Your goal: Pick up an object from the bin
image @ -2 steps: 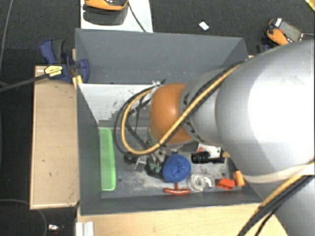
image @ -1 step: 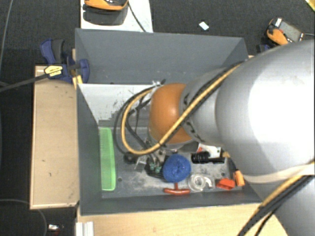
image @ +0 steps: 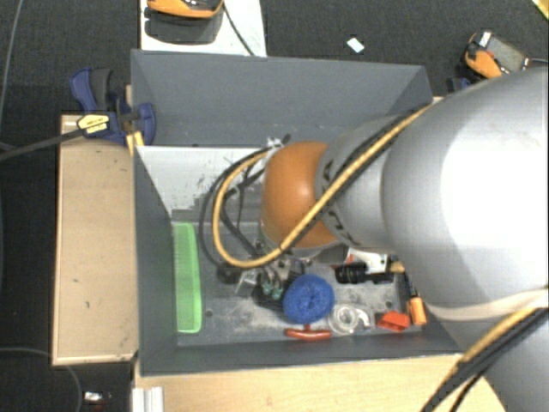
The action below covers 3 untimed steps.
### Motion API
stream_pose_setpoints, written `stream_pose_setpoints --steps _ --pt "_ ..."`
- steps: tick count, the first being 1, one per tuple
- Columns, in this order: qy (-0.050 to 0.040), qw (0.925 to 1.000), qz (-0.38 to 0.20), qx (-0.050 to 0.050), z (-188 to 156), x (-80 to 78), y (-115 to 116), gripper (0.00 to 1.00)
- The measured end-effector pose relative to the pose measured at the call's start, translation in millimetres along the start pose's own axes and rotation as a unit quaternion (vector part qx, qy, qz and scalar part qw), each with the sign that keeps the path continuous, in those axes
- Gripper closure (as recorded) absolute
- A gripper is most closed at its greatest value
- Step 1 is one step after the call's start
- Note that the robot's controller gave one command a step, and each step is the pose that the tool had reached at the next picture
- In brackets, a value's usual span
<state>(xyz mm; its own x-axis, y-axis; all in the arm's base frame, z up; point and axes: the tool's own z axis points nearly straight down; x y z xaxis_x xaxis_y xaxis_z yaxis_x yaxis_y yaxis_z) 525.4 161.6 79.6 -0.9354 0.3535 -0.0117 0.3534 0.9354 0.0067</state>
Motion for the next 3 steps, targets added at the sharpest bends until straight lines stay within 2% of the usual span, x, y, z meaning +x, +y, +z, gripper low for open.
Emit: stream_pose_setpoints --steps 3 --pt "-0.001 1.0 -0.003 -0.001 -57 -1.0 0 1.0"
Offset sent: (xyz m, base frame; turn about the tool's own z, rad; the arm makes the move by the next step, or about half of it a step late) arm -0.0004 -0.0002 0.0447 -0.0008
